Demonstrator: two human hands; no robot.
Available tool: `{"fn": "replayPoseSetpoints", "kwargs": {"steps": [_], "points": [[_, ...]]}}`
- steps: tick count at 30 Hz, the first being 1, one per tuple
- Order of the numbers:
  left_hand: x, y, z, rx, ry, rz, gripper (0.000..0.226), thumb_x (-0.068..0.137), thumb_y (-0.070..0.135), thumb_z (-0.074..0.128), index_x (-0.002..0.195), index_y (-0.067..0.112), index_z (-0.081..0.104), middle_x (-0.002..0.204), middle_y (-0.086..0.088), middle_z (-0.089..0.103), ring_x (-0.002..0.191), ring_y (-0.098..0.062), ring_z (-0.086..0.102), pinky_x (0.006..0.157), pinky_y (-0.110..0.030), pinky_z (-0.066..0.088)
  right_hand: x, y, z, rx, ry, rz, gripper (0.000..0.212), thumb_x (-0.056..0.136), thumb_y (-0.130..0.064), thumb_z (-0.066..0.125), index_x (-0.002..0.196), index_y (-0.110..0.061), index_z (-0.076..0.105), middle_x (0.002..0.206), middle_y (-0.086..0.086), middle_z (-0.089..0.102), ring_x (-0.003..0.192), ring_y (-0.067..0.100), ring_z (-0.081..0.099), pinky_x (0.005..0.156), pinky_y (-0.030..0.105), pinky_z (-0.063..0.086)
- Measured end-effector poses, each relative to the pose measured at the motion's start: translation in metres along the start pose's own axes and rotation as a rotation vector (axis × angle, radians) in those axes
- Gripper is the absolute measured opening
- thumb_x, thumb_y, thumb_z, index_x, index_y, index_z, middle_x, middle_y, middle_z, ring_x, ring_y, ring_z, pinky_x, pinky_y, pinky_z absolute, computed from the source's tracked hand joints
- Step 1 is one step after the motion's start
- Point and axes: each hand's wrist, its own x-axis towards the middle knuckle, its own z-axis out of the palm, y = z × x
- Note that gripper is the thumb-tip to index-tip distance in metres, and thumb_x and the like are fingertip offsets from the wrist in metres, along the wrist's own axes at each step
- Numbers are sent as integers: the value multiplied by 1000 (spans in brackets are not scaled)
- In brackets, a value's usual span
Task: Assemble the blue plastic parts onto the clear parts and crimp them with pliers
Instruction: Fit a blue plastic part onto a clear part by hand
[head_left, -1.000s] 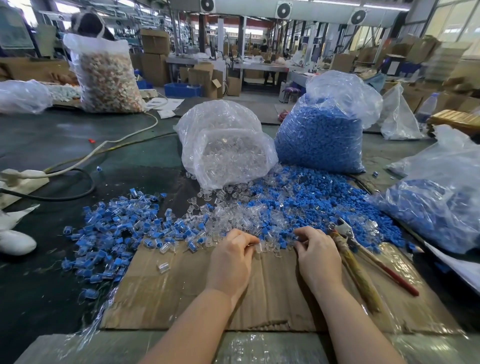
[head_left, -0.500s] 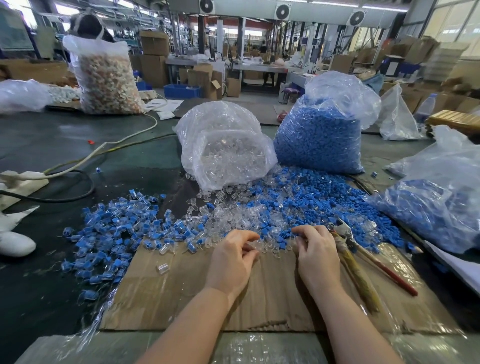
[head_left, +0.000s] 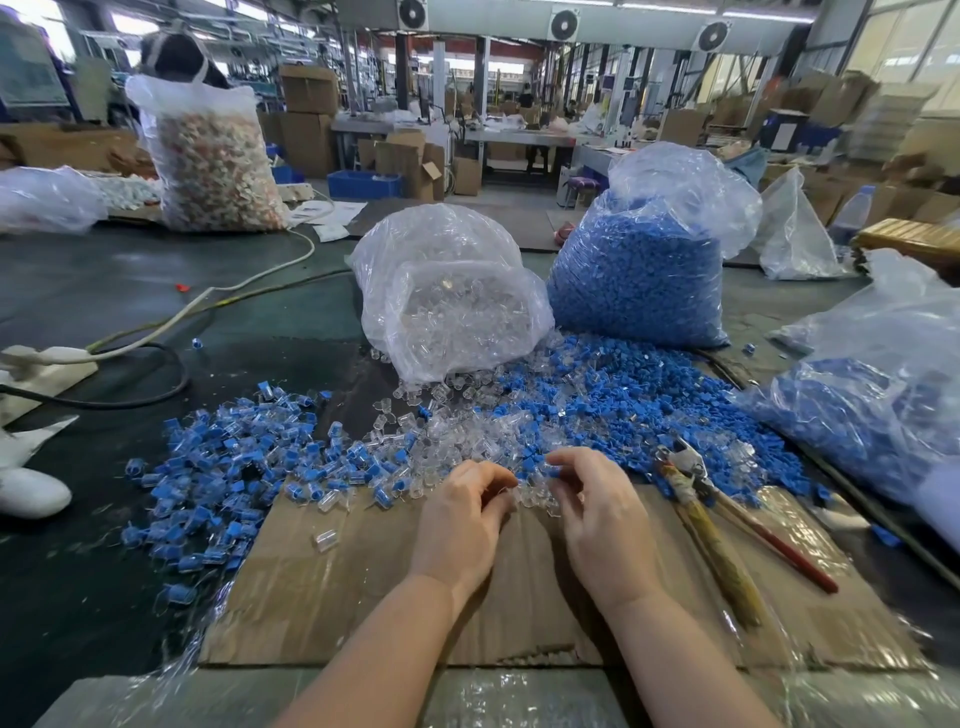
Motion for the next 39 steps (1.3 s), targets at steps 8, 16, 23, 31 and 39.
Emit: {"fn": "replayPoseSetpoints", "kwargs": {"steps": [8,16,23,31,39], "points": [[1,-4,1,-106,-22,-76,14,86,12,64,92,24,67,84,11,65,80,0,59,73,-8,44,-1,-2,-1,48,-53,64,2,83,-12,69,82,-11,67,80,-2,68,78,18,61,73,32,48],[1,-4,0,-147,-29,-117,21,87,12,62,78,31,58,75,10,65,75,-3,60,69,-10,45,-3,-2,2,22,-77,44,10,84,-22,68,79,-15,64,76,-7,64,74,12,56,67,24,41],[0,-2,0,-258,-47,-155,22,89,8,58,80,28,56,77,3,68,77,-9,65,79,-30,54,-4,-3,2,-36,-57,-20,10,84,-18,68,77,-14,63,72,-5,63,67,12,55,60,20,34],[0,-6,1,-239,-65,-110,25,87,9,62,77,32,57,73,10,65,72,3,61,70,-14,48,-5,-1,6,-111,-102,-30,14,83,-25,68,75,-14,62,70,-2,64,67,19,57,61,30,42],[1,-7,-1,-286,-67,-119,23,87,8,61,79,29,59,75,8,66,72,-2,62,69,-13,48,-5,-1,6,-72,-92,-63,13,81,-25,71,79,-16,63,74,-5,63,70,16,57,62,28,43]]}}
